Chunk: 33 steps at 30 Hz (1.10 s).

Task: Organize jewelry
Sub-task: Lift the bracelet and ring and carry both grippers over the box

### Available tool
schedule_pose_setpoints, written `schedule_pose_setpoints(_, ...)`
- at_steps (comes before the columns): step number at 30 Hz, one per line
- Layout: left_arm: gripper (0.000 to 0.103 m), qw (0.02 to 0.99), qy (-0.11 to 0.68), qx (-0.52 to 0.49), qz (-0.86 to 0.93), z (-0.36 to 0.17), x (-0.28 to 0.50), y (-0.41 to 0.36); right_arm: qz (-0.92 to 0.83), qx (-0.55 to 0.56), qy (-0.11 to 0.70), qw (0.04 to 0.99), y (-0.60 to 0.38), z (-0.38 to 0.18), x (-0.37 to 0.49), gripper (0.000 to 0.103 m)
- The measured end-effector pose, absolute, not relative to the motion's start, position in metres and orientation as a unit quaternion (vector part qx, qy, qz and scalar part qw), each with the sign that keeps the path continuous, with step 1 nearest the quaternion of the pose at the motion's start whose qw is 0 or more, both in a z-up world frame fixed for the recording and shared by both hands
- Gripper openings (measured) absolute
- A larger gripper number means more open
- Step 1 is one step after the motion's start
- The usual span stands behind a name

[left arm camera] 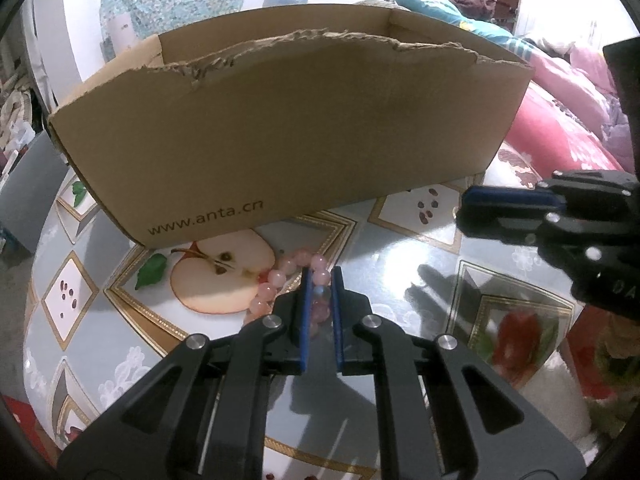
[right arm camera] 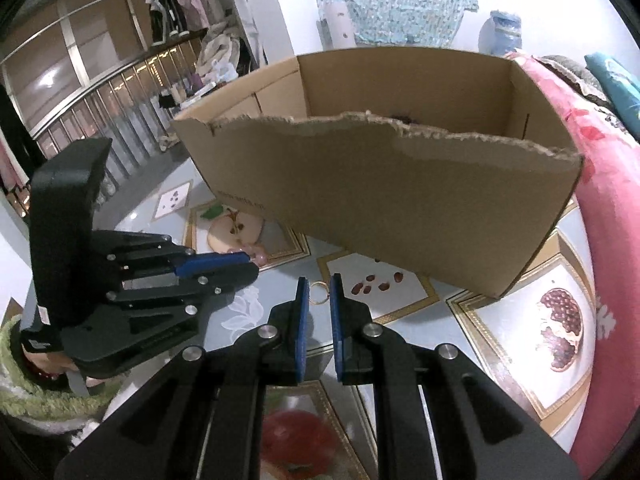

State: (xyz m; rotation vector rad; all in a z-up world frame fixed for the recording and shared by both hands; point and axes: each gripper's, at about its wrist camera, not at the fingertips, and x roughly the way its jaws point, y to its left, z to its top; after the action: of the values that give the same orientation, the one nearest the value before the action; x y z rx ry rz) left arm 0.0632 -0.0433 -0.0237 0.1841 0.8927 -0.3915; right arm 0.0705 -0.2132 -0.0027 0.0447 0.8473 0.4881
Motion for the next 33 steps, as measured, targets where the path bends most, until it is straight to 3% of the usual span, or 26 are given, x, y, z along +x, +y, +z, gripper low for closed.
schedule_pose_setpoints(20, 0.008, 0.909, 0.367, 0.091, -0.175, 0.028, 0.026, -0.037, 0.231, 0.027, 0.354, 0.906, -0.223, 0.036, 0.037, 0.011)
schedule_pose_setpoints(33, 0.008, 0.917, 0.291, 0.008, -0.272, 0.130, 0.038, -0.015, 0.221, 0.074, 0.295, 0.927, -0.251, 0.080, 0.045, 0.011)
